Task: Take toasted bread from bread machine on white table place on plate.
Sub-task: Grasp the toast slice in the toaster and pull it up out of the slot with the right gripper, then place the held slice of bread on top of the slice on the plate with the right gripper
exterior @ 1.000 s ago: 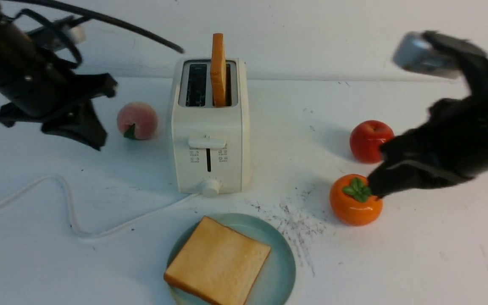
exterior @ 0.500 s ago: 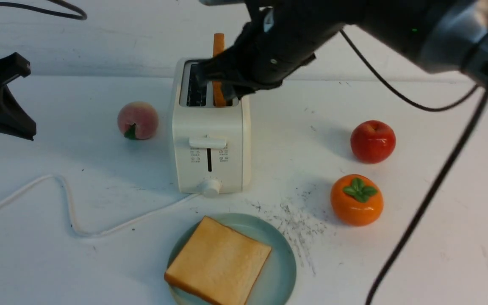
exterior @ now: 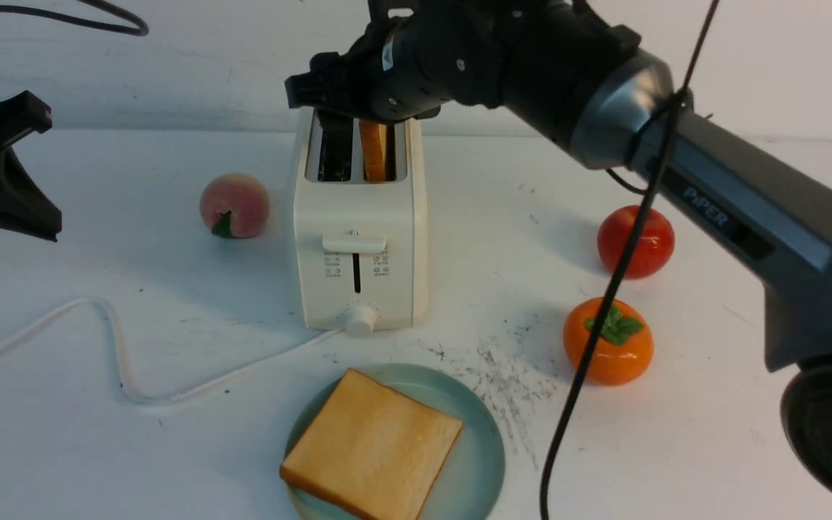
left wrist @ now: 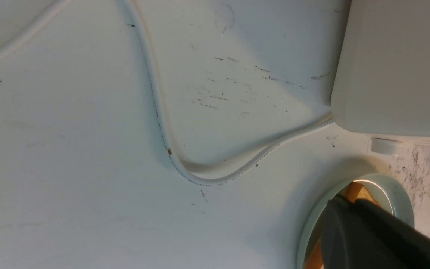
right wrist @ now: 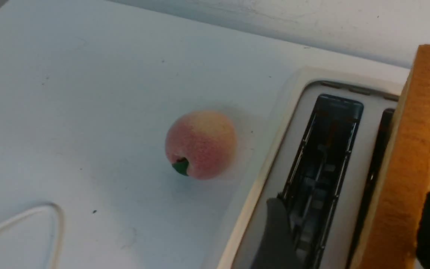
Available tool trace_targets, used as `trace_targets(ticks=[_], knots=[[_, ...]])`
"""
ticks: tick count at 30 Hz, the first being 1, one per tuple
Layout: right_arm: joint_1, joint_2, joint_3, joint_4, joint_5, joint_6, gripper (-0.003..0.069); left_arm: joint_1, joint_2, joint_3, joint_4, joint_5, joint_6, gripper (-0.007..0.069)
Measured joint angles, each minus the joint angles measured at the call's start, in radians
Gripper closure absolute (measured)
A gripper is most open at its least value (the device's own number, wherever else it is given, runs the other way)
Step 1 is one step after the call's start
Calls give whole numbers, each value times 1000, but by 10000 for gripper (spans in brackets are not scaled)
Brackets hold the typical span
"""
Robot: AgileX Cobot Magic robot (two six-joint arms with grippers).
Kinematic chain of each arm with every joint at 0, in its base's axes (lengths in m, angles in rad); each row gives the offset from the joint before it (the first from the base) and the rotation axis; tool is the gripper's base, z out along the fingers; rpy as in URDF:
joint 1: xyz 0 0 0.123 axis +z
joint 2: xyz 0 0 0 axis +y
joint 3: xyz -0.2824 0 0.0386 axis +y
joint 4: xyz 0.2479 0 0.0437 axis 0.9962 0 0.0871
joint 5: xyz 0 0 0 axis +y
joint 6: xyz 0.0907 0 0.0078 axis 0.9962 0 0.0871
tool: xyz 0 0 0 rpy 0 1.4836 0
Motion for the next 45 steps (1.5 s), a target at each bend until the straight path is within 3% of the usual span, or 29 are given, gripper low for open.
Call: trace_targets(ticks=[10,13,18,28,32,34,37,41,45], knots=[[0,43,0,-134,-24,93,245,0,0,0,-23,1,0,638],[0,57,0,-166,-26,113,302,0,0,0,-24,1,0,638],[0,61,0,-219,-22,119,541,0,0,0,-25,1,0,638],[1,-135,-1,-220,70,103,545,0,0,0,-25,1,1,638],[1,-314,-5,-220,265,-16,545,0,0,0,-15,1,1,638],[1,-427,-10,-221,468,-119,545,0,0,0,8,1,1,638],[-11,-532,8,-233,551,-167,545,0,0,0,22,1,2,637],[-49,-645,110,-235,555,-170,545,0,0,0,27,2,1,635],[-137,-852,439,-222,556,-108,545,0,0,0,28,3,1,631]])
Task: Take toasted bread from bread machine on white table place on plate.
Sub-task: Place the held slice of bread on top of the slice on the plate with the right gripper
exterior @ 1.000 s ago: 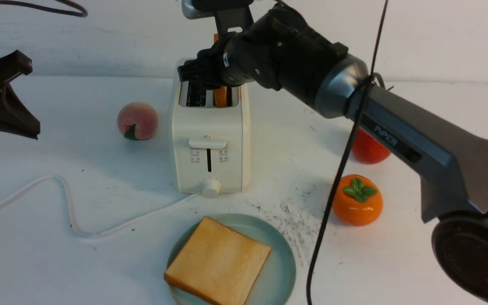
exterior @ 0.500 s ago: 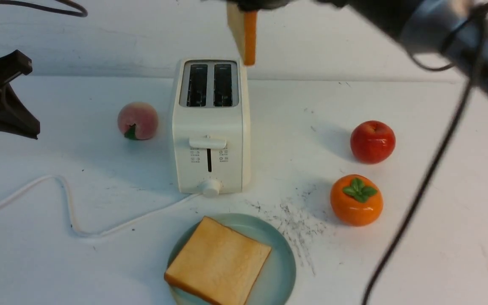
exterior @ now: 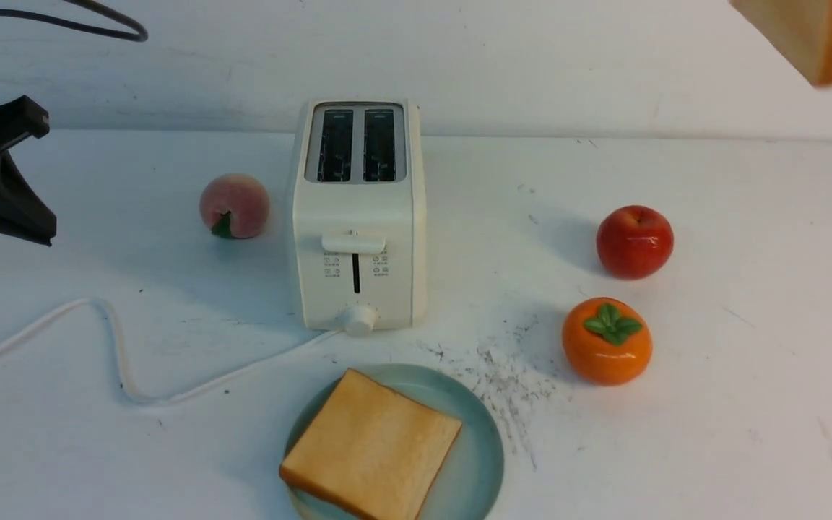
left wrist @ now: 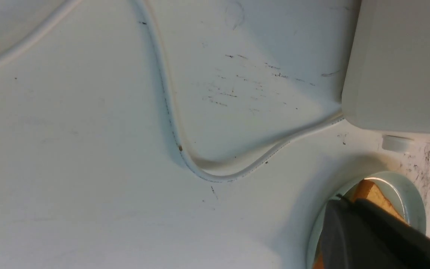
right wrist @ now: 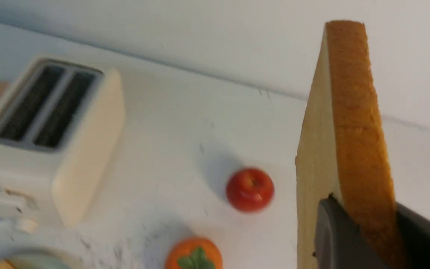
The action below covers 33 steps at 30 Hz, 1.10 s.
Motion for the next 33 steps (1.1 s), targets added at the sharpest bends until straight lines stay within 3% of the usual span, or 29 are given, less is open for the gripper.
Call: trace_targets(ticks=[1,4,5,7,9,12,15,18,19,20,25,33], knots=[[-7,-20,40,6,2,8,545,0,0,0,0,0,0,630],[-33,-202,459,204,-40,63,545,0,0,0,-5,0,-1,627],[-33,-202,459,204,-40,63,545,0,0,0,-5,0,-1,627],[-33,-259,709,462,-224,-9,545,0,0,0,-28,0,-1,626],[-33,-261,798,592,-312,-79,545,0,0,0,-38,1,-1,624],[-33,-207,949,963,-462,-341,545,0,0,0,-52,1,-1,624],[-33,-107,957,1268,-475,-597,545,0,0,0,-58,1,-1,624],[-33,4,936,1529,-462,-827,545,0,0,0,-59,1,-1,622],[-33,4,936,1529,-462,-827,545,0,0,0,-59,1,-1,622],[-33,81,913,1671,-453,-957,545,0,0,0,-59,1,-1,622],[-33,229,860,1833,-467,-1098,545,0,0,0,-59,1,-1,621],[-36,358,803,1852,-478,-1122,545,0,0,0,-59,1,-1,621]])
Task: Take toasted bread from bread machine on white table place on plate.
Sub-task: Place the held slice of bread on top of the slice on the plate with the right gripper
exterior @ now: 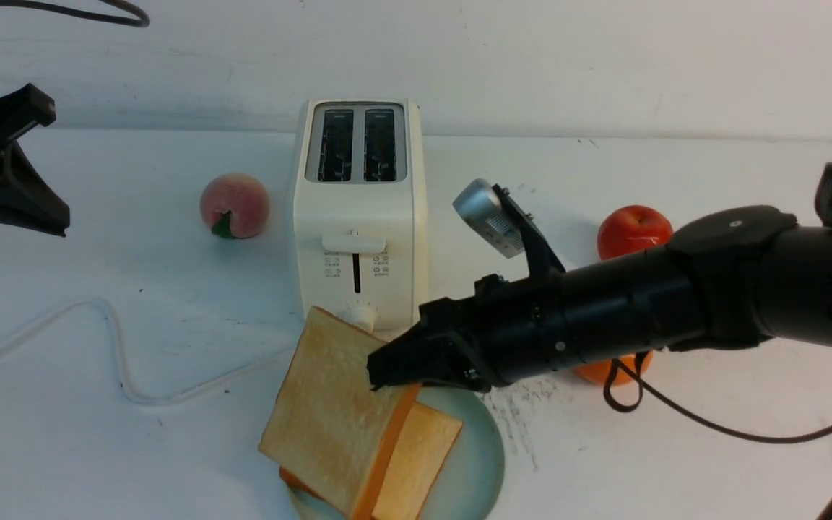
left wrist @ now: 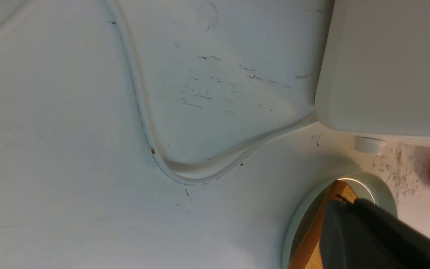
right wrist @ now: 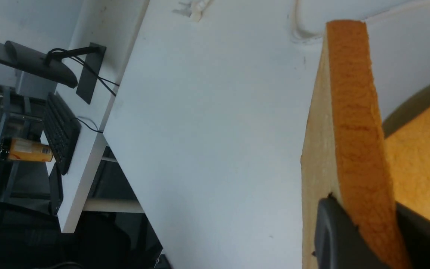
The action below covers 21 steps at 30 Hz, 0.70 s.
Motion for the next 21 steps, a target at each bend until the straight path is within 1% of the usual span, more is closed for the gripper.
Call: trace_targets(ticks=[6,12,18,21], knots=[[-37,10,-6,-36,31,1,545,0,0,0,-1,0,0,616],[-45,23,-6,-89,41,45,545,0,0,0,-2,0,0,607],[-45,47,-6,-87,45,48,545,0,0,0,-2,0,0,605],[-46,50,-6,-58,50,48,545,0,0,0,-2,0,0,605]])
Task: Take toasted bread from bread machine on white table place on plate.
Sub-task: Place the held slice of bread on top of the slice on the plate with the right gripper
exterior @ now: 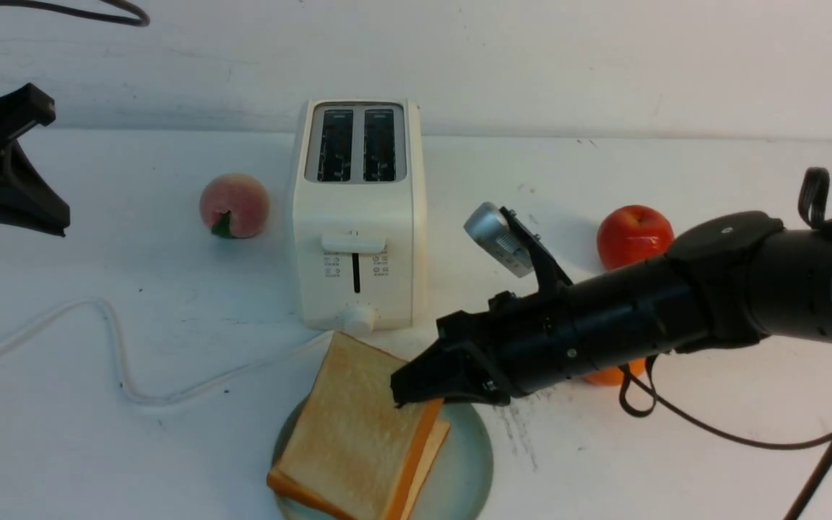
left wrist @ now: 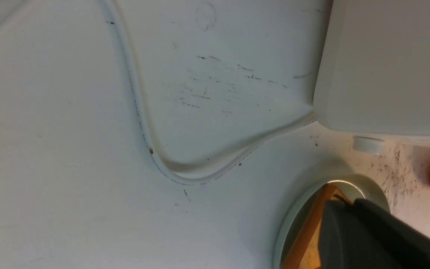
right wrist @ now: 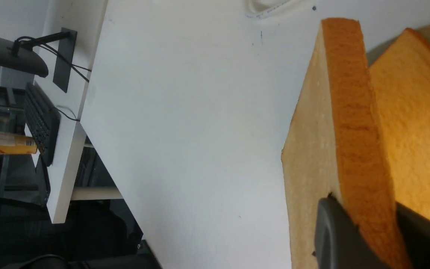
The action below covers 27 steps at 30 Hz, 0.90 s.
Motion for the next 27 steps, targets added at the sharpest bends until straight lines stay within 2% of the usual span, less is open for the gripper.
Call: trace_targets(ticks=[8,18,27], knots=[[0,1,0,98,62,-13,545,0,0,0,0,0,0,604],[0,2,0,18,17,-17,545,0,0,0,0,0,0,596],[0,64,0,29,-3,-16,545,0,0,0,2,0,0,592]])
